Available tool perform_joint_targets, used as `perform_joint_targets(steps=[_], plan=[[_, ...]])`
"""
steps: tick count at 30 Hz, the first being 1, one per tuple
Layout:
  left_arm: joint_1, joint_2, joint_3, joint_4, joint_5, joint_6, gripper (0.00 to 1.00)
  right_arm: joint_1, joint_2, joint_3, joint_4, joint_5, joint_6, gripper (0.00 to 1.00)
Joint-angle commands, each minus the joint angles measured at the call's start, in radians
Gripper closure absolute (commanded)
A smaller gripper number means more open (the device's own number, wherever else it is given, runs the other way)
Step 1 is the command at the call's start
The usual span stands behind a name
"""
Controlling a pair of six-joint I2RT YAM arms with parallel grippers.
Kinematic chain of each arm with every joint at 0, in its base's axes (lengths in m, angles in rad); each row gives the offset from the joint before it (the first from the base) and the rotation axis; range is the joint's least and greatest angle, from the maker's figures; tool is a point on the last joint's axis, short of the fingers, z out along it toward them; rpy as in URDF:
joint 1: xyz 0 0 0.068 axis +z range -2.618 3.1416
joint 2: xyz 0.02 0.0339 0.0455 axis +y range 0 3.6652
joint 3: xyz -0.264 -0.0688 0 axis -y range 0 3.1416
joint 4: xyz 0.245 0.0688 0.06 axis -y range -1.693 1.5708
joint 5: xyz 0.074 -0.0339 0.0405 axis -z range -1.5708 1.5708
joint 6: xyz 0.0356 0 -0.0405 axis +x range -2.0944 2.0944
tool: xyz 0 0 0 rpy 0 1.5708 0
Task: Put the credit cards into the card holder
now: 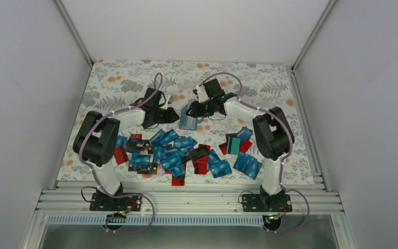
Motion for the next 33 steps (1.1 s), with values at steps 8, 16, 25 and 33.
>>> perform_joint_targets(steps=[8,16,25,33], plan=[[-0.05,0.077,0.046,0.034,0.057,0.031,0.85,0.018,0.041,0.05,-0.034,0.053,-0.003,0.75],[-0.062,0.091,0.072,0.007,0.039,0.044,0.85,0.018,0.057,0.031,-0.033,0.086,-0.011,0.78],[-0.062,0.06,0.096,-0.047,-0.032,0.056,0.77,0.012,0.093,-0.009,-0.03,0.169,-0.029,0.85],[-0.06,0.083,0.137,-0.075,-0.058,0.061,0.67,0.006,0.101,-0.038,-0.022,0.199,-0.033,0.86]])
